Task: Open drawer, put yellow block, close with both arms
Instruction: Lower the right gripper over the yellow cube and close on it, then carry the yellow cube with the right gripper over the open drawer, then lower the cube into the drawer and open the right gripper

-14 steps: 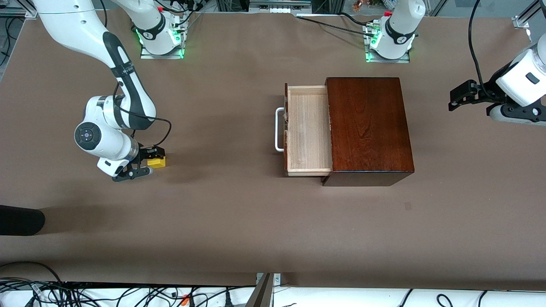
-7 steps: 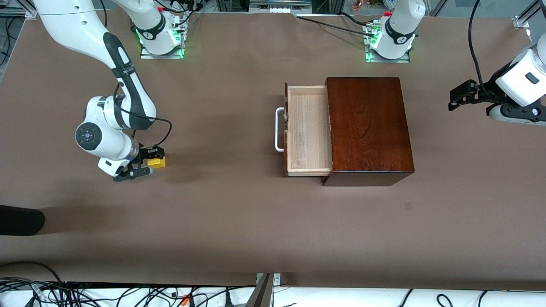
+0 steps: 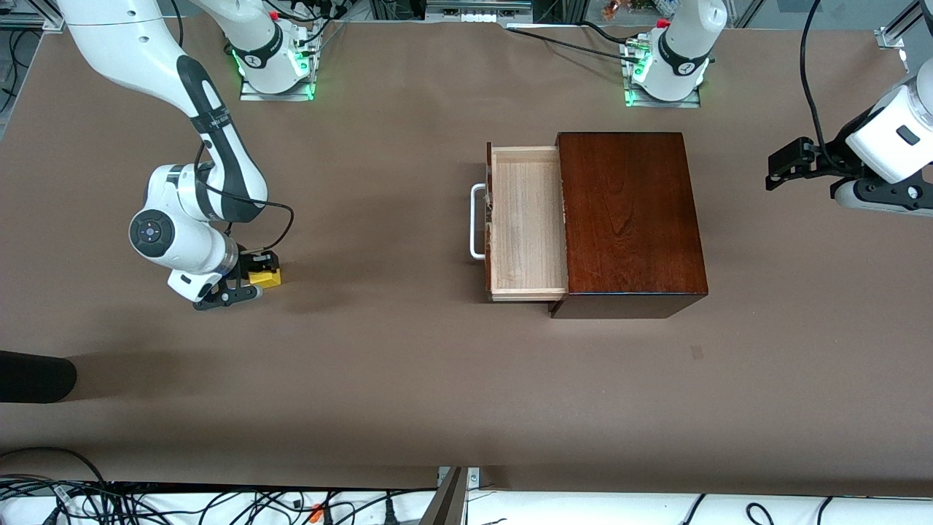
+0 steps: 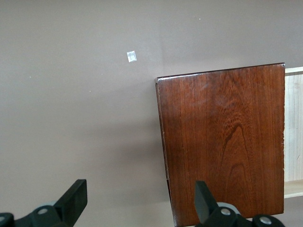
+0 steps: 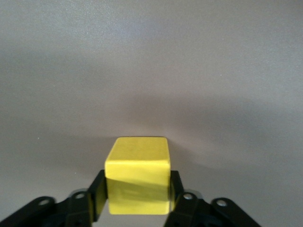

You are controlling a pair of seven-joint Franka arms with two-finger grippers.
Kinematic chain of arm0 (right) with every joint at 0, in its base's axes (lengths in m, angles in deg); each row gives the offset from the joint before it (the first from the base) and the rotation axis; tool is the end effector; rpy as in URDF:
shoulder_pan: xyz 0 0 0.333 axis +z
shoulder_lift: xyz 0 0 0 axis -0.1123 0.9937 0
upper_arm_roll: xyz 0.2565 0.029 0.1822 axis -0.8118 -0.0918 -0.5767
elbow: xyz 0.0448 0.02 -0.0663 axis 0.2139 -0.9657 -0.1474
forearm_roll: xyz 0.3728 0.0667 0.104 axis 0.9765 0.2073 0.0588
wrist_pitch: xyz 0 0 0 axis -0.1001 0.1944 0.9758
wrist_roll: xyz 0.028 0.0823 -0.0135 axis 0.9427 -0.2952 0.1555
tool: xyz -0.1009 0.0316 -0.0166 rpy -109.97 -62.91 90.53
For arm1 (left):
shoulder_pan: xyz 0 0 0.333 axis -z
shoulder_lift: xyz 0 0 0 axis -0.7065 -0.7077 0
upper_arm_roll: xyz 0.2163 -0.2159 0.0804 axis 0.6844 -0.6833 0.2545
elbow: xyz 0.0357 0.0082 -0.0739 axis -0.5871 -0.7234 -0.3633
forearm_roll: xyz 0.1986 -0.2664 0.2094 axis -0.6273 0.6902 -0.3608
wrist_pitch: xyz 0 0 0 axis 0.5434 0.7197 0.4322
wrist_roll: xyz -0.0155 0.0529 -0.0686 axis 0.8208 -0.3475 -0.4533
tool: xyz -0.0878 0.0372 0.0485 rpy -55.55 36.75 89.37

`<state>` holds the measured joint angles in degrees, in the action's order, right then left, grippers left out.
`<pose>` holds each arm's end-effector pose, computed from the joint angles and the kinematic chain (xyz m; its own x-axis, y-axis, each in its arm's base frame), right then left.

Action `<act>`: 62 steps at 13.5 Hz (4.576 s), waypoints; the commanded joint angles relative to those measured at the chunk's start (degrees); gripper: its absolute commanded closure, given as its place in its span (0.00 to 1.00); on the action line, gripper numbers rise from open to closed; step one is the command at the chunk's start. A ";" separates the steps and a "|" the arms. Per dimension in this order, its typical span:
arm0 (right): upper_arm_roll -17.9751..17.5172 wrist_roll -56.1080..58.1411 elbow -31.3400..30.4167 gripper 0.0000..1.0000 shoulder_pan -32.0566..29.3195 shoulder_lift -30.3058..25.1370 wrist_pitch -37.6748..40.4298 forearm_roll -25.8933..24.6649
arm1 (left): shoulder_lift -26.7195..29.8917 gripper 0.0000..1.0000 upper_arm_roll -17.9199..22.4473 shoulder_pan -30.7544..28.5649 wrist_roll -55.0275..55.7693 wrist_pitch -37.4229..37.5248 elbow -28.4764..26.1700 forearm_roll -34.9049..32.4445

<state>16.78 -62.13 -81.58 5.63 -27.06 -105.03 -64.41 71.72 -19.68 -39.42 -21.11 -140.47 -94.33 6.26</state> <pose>0.5952 0.0618 0.2098 0.9650 0.2372 -0.1119 0.2360 -0.9715 -0.0238 0.5660 -0.0349 0.6064 0.9928 -0.0958 -0.0725 -0.0940 -0.9952 0.0279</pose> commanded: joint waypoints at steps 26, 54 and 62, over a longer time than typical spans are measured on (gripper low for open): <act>-13.42 -2.35 45.53 0.63 28.07 5.33 30.78 -5.36 | 0.19 0.00 0.16 0.10 -1.24 0.05 -0.14 0.27; -13.25 15.31 50.46 0.63 38.10 17.81 23.04 -18.10 | 0.10 0.00 0.07 0.10 -1.24 -0.13 -0.40 0.36; -13.16 19.27 50.46 0.63 36.61 18.42 22.78 -15.82 | 0.10 0.00 0.07 0.10 -1.24 -0.13 -0.31 0.36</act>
<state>3.91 -44.58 -32.76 42.89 -9.95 -83.34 -80.73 71.58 -19.73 -39.42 -21.29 -140.46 -94.33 6.26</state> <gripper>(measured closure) 0.445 0.000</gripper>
